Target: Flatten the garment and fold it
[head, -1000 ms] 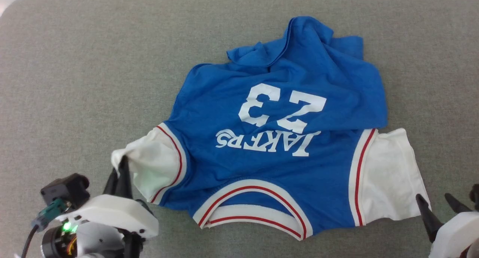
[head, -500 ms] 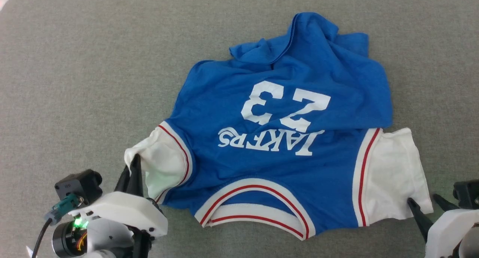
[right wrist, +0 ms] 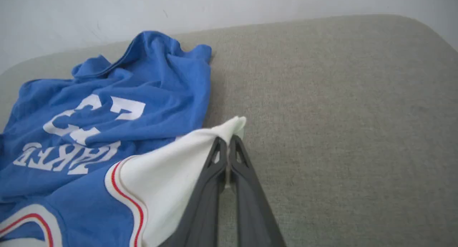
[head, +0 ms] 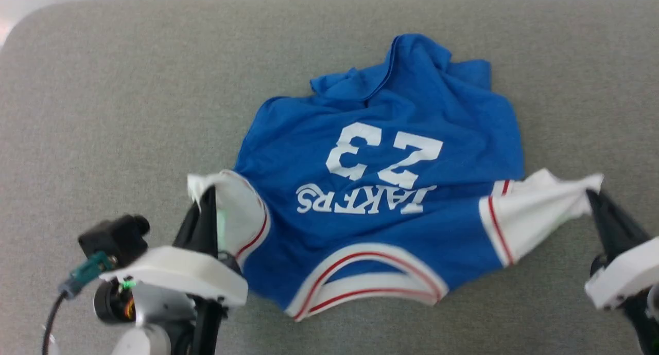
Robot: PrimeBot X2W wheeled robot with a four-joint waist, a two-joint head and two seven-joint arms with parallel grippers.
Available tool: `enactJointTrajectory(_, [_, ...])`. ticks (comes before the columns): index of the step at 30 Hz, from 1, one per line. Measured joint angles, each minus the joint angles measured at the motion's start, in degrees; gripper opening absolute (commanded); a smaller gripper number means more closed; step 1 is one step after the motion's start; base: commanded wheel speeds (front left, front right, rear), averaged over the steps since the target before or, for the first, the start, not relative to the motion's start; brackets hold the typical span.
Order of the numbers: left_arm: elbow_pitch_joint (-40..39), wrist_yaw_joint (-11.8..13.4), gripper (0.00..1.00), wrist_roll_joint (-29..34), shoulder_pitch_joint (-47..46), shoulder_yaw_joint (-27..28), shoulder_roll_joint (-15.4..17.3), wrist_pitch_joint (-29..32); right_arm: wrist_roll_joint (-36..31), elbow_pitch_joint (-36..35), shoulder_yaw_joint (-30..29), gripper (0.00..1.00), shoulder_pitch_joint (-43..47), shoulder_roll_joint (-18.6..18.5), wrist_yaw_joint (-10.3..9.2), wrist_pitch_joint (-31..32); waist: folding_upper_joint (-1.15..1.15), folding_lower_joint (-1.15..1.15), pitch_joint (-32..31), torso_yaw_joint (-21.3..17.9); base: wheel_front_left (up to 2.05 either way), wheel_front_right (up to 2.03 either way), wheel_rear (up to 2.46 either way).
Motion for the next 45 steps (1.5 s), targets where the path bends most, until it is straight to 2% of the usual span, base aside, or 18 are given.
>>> enactJointTrajectory(4, [-2.42, -1.48, 0.0, -1.88, -5.87, 0.54, -1.49, -0.91, 0.41, -5.94, -0.53, 0.0, -5.56, 1.15, 0.01, -0.32, 0.0, 0.0, -2.17, -0.86, 0.0, 0.0, 0.0])
enactJointTrajectory(10, [-3.47, -1.72, 0.0, -3.46, -18.25, 2.09, -2.44, 1.36, 0.77, -10.8, 2.09, 0.0, -18.58, -1.2, 0.01, 2.22, 0.0, 0.0, -5.6, -2.49, 0.0, 0.0, 0.0])
enactJointTrajectory(15, [-3.21, -1.57, 0.0, -4.21, -29.22, 2.64, -2.54, 4.72, 0.38, -11.69, 5.81, 0.0, -29.15, -5.15, 0.01, 4.42, 0.0, 0.0, -8.03, -4.05, 0.0, 0.0, 0.0])
enactJointTrajectory(22, [0.29, -0.31, 0.0, -6.02, -39.53, 3.46, -2.36, 9.88, 1.3, -10.05, 8.08, 0.0, -39.22, -7.05, 0.01, 7.64, 0.0, -0.01, -10.14, -5.62, 0.0, 0.0, 0.0])
enactJointTrajectory(28, [6.37, 0.74, 0.0, -6.12, -47.09, 2.7, -0.78, 16.1, 2.55, -6.62, 8.8, 0.0, -46.07, -7.66, 0.01, 12.21, 0.0, -0.01, -10.67, -6.61, 0.0, 0.0, 0.0])
enactJointTrajectory(35, [13.83, 4.36, 0.0, -5.36, -53.38, 1.82, -0.99, 19.95, 3.04, 1.1, 10.89, 0.0, -51.93, -7.61, 0.0, 16.47, 0.0, 0.0, -7.87, -7.28, 0.0, 0.0, 0.0])
enactJointTrajectory(39, [19.34, 6.61, 0.0, -2.29, -59.85, 1.62, -1.57, 18.45, 1.54, 7.39, 12.66, 0.0, -57.84, -7.39, 0.01, 16.44, 0.0, 0.0, -4.66, -7.66, 0.0, 0.0, 0.0])
enactJointTrajectory(42, [23.83, 6.88, 0.0, 1.2, -66.95, 1.07, -1.38, 15.33, -0.67, 13.1, 14.24, 0.0, -64.89, -7.48, 0.01, 14.55, 0.01, 0.01, -1.63, -7.98, 0.0, 0.0, 0.0])
enactJointTrajectory(43, [27.25, 7.16, 0.0, 2.15, -72.24, 1.68, -1.79, 12.17, -2.38, 17.15, 15.25, 0.0, -70.24, -7.72, 0.01, 12.65, 0.01, 0.01, 0.6, -8.18, 0.0, 0.0, 0.0])
enactJointTrajectory(45, [28.98, 7.19, 0.0, 2.16, -74.79, 2.24, -2.25, 10.58, -2.87, 19.2, 15.4, 0.0, -72.85, -7.66, 0.02, 11.73, 0.01, 0.01, 1.75, -8.27, 0.0, 0.0, 0.0])
